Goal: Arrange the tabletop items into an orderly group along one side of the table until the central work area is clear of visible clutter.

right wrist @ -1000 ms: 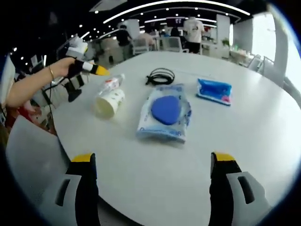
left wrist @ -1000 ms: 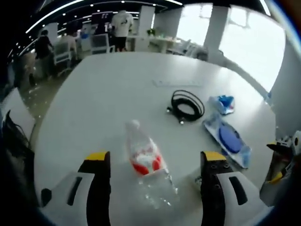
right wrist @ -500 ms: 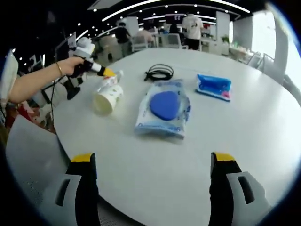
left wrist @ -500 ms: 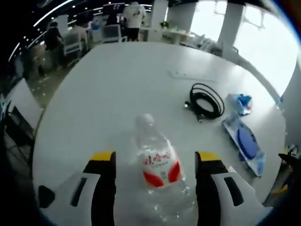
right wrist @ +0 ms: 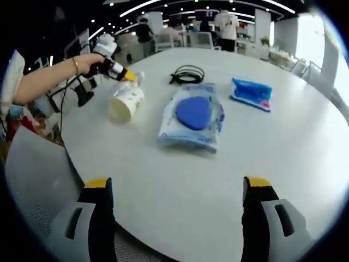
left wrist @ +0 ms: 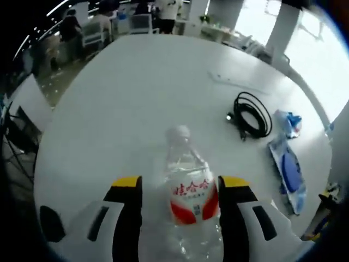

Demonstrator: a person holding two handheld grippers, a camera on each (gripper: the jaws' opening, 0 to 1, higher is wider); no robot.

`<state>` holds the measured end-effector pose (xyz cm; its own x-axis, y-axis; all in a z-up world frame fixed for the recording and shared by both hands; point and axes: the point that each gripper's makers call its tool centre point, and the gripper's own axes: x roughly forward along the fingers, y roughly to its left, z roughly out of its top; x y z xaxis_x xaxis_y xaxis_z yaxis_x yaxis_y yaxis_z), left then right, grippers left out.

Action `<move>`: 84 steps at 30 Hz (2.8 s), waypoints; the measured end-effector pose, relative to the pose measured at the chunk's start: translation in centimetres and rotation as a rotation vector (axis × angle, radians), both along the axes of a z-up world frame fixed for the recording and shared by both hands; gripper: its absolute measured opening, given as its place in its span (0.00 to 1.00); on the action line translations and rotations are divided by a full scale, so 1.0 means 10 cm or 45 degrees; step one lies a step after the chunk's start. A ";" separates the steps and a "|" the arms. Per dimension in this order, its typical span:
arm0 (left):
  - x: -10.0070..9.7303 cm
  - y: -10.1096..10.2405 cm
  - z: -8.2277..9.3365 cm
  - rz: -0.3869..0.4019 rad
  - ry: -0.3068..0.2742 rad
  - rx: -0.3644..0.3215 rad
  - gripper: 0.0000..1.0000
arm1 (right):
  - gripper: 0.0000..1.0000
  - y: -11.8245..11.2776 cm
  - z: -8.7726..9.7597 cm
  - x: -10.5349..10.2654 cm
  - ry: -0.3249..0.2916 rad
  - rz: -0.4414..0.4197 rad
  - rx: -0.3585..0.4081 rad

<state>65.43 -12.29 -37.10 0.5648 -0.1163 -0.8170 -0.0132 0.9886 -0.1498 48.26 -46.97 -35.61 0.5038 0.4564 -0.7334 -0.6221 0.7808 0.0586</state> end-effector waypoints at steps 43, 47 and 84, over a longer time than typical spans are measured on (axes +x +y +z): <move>-0.08 0.09 0.28 0.025 -0.025 -0.014 0.33 | 0.94 0.07 0.01 -0.01 -0.026 0.042 -0.043; -0.01 0.12 0.42 0.030 -0.116 -0.015 0.33 | 0.94 0.07 0.01 -0.02 -0.022 0.042 -0.043; -0.08 -0.08 0.61 0.017 -0.490 0.186 0.33 | 0.93 0.10 0.09 0.02 -0.055 0.044 0.014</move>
